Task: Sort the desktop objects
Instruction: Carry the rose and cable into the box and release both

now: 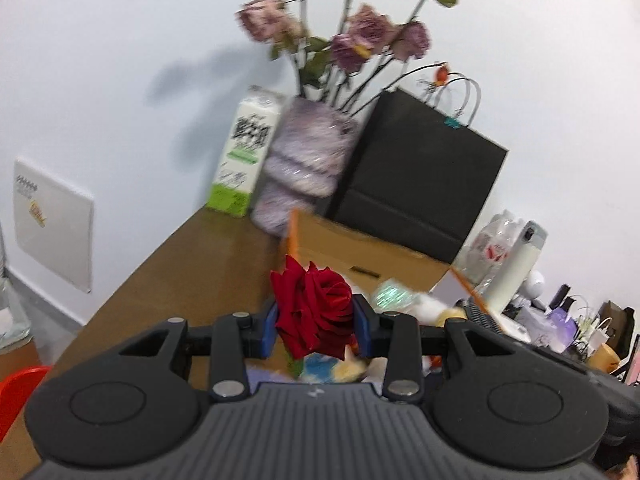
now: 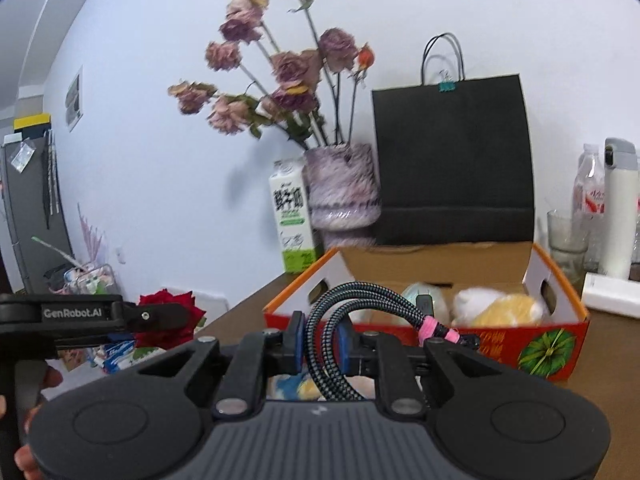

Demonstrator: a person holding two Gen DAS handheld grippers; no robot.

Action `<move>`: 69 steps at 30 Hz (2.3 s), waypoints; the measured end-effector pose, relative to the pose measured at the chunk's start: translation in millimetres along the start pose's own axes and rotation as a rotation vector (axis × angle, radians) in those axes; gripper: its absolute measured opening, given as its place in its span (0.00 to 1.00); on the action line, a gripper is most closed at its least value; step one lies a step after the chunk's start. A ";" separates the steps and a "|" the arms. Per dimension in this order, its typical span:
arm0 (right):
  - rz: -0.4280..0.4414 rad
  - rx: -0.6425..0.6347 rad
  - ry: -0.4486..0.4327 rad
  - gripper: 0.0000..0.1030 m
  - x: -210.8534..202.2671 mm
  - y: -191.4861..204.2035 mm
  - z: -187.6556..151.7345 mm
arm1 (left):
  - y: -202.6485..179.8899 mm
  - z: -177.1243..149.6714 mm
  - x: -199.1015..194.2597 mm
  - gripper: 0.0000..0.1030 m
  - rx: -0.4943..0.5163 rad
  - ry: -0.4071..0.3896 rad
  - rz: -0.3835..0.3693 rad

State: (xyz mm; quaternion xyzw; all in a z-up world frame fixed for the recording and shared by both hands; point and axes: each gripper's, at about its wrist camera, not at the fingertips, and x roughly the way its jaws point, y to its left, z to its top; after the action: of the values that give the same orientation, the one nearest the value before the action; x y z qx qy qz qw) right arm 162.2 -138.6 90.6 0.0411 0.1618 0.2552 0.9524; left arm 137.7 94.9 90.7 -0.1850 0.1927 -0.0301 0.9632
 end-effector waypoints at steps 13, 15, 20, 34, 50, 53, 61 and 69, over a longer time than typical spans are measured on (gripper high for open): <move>-0.112 0.012 -0.063 0.15 48.3 -70.3 34.2 | -55.3 21.4 105.9 0.37 0.006 0.004 -0.058; -0.121 0.015 -0.049 0.15 64.3 -79.8 37.2 | -54.3 18.6 124.5 0.37 -0.011 0.025 -0.047; -0.136 -0.001 -0.001 0.15 102.5 -95.8 37.0 | -52.9 14.4 164.9 0.37 0.005 0.099 -0.050; -0.152 -0.058 0.099 0.16 143.5 -99.9 28.1 | -57.6 11.6 199.9 0.40 0.087 0.104 -0.034; -0.236 -0.100 0.084 1.00 134.9 -98.5 29.1 | -50.0 17.3 193.3 1.00 0.024 0.071 0.017; -0.231 -0.101 0.102 1.00 135.7 -98.7 28.5 | -50.8 17.4 192.9 1.00 0.032 0.067 0.028; -0.245 -0.082 0.120 1.00 123.1 -95.8 26.4 | -55.6 19.5 170.5 1.00 0.044 0.040 0.039; -0.246 -0.073 0.117 1.00 74.5 -86.8 13.5 | -50.0 15.5 116.0 1.00 0.061 0.010 0.056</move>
State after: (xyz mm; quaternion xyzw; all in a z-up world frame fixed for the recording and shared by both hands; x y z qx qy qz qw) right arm 268.5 -176.5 68.0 -0.0286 0.2116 0.1442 0.9662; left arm 251.5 38.7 80.6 -0.1500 0.2016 -0.0101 0.9679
